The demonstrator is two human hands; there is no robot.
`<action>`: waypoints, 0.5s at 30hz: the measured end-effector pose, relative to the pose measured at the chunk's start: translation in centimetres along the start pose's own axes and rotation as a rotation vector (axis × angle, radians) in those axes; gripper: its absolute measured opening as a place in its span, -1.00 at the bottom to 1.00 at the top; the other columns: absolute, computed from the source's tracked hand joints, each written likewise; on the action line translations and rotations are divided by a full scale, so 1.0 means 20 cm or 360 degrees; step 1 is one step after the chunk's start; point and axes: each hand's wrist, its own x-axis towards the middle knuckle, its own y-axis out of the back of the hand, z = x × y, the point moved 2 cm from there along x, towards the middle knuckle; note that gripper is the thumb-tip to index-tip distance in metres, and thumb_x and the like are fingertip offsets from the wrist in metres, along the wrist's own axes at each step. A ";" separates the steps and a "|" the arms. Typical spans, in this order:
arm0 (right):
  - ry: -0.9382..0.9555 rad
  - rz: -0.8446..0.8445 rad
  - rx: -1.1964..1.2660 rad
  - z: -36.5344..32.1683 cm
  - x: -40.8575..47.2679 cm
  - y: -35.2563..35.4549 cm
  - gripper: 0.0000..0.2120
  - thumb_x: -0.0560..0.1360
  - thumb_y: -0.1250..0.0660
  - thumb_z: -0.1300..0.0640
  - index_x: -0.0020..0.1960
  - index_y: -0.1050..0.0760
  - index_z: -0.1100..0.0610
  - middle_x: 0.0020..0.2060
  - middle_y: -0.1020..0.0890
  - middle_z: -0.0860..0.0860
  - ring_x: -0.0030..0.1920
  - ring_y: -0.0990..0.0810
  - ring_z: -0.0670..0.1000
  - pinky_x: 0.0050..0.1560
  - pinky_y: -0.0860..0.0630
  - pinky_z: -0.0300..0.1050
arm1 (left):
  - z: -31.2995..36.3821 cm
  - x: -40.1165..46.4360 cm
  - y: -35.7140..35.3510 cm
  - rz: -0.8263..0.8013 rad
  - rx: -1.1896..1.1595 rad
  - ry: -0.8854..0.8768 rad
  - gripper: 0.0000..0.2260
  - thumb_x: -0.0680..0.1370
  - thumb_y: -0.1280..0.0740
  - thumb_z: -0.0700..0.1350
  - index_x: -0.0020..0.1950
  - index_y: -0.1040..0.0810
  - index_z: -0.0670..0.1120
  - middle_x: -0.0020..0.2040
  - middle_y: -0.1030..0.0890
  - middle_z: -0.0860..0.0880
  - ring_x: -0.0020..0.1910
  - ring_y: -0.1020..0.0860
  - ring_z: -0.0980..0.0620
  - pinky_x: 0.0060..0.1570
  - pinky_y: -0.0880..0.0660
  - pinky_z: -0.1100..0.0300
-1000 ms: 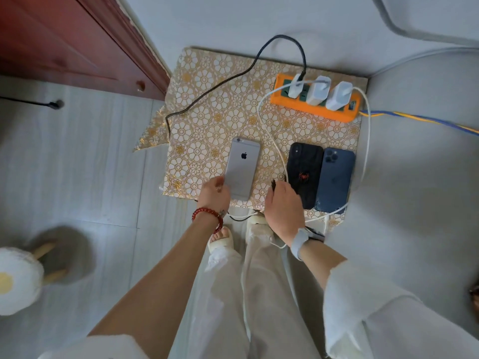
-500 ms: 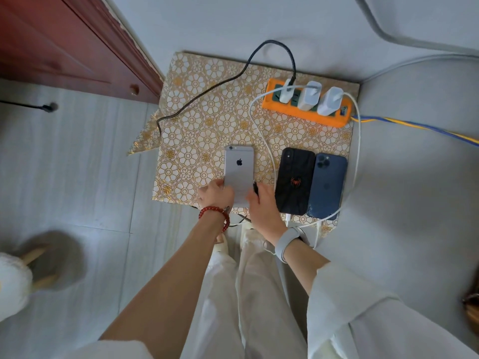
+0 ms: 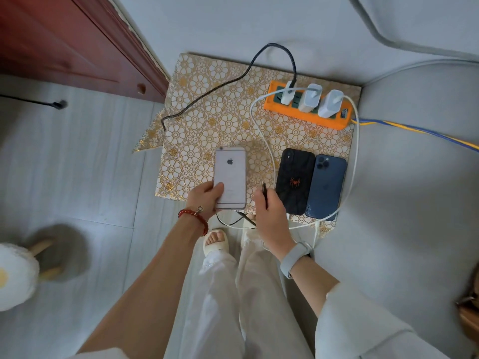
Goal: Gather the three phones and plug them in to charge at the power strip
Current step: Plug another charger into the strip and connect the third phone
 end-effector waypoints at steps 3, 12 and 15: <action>0.0006 -0.0227 -0.0046 -0.05 -0.09 -0.03 -0.78 0.61 0.00 0.03 -0.02 -0.38 0.09 -0.35 -0.40 -0.15 -0.30 -0.38 -0.09 -0.10 -0.34 -0.07 | 0.05 -0.04 0.06 0.0062 -0.0359 0.0013 -0.91 0.54 -0.22 -0.22 -0.13 -0.49 -0.16 -0.23 -0.51 -0.04 -0.26 -0.49 0.07 -0.37 -0.54 0.33; 0.0160 -0.0330 -0.0013 -0.21 -0.14 -0.15 -0.80 0.53 -0.18 0.18 -0.14 -0.52 0.25 -0.46 -0.42 0.00 -0.38 -0.38 0.04 -0.27 -0.34 -0.08 | 0.18 -0.12 0.15 0.0073 -0.0609 -0.0082 -0.89 0.54 -0.23 -0.22 -0.18 -0.48 -0.18 -0.21 -0.52 -0.10 -0.24 -0.52 0.01 -0.43 -0.54 0.34; 0.0171 -0.0352 -0.0020 -0.24 -0.13 -0.15 -0.78 0.51 -0.21 0.15 -0.24 -0.51 0.24 -0.52 -0.39 0.08 -0.42 -0.34 0.10 -0.27 -0.41 0.05 | 0.20 -0.15 0.15 0.0073 -0.0675 -0.0110 -0.89 0.54 -0.23 -0.22 -0.16 -0.48 -0.19 -0.20 -0.52 -0.11 -0.24 -0.52 0.00 -0.42 -0.55 0.33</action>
